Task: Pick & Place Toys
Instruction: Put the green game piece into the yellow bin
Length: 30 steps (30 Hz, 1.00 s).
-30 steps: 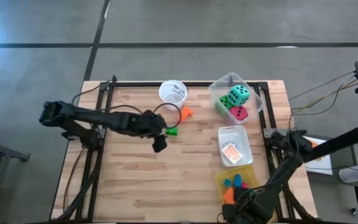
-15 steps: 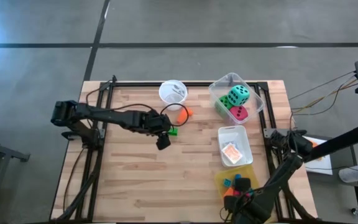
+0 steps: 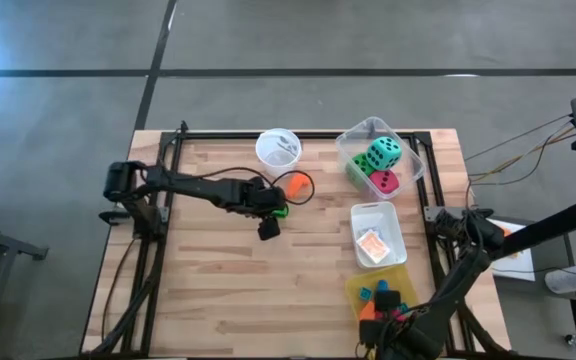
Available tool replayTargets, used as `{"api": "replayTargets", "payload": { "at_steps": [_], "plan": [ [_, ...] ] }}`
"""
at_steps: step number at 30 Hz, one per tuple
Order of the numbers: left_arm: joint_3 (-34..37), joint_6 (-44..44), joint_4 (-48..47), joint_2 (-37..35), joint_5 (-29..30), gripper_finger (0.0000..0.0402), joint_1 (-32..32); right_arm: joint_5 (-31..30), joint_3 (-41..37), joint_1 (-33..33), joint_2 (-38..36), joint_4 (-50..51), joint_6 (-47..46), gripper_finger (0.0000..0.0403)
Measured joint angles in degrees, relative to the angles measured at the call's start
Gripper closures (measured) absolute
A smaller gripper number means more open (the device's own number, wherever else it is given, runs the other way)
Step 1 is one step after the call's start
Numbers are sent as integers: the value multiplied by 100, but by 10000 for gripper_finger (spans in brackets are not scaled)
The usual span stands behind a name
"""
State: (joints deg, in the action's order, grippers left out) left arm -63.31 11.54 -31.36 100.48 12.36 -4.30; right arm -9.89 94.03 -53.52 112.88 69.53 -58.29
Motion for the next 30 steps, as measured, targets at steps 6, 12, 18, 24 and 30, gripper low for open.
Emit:
{"api": "replayTargets", "payload": {
  "at_steps": [6, 12, 18, 24, 30],
  "plan": [
    [-279, -157, -21, 434, 1, 108, -208, -467, 117, -52, 0, -31, 6, 45],
    [-325, -547, -68, 731, -77, 108, -229, -559, 126, -52, 0, -137, 23, 45],
    [-325, -774, -67, 988, -276, 108, -223, -687, 123, -63, 0, -218, 24, 45],
    [-335, -834, -59, 1074, -345, 123, -208, -787, 121, -68, 0, -353, 24, 45],
    [-332, -574, -71, 1082, -486, 192, -190, -932, 121, -72, 2, -397, 24, 45]
  ]
}}
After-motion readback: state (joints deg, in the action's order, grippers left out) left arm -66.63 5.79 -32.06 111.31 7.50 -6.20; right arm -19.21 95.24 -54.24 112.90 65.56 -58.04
